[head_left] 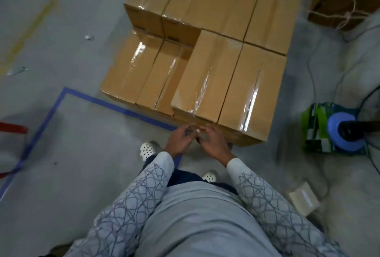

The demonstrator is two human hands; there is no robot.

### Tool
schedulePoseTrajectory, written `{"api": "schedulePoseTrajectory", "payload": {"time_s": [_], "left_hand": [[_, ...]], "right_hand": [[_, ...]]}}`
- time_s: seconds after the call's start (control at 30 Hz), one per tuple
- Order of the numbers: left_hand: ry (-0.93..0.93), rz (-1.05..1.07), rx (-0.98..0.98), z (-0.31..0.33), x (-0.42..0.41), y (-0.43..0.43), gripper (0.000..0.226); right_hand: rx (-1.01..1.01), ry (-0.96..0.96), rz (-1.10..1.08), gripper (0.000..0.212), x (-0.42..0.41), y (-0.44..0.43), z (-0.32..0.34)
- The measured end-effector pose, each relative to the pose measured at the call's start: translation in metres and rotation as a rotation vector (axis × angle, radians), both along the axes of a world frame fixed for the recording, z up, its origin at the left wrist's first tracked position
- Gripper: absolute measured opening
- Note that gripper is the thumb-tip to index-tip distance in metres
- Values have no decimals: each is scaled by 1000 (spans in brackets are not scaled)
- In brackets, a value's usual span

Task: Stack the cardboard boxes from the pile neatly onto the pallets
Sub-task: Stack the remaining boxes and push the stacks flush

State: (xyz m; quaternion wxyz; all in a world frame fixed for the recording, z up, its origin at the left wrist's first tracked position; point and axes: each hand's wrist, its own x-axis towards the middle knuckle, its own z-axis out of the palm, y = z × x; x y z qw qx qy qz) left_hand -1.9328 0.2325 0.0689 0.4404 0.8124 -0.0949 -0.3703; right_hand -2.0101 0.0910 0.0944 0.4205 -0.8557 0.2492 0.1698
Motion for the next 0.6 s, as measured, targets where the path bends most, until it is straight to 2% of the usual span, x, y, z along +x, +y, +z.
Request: {"api": "schedulePoseTrajectory", "payload": {"time_s": [0.07, 0.13, 0.2, 0.27, 0.47, 0.6], "left_hand": [[54, 131, -87, 15, 11, 21, 24], [63, 219, -127, 25, 25, 49, 15], [38, 283, -137, 32, 44, 85, 12], [37, 334, -132, 36, 64, 127, 11], [178, 526, -205, 57, 133, 276, 5], [209, 662, -284, 82, 184, 362, 13]], "right_hand": [[81, 11, -8, 42, 17, 14, 11], [178, 46, -40, 35, 35, 33, 21], [261, 50, -65, 20, 59, 58, 27], [360, 77, -98, 14, 85, 91, 38], [512, 165, -140, 11, 183, 209, 48], [557, 205, -64, 17, 265, 289, 64]]}}
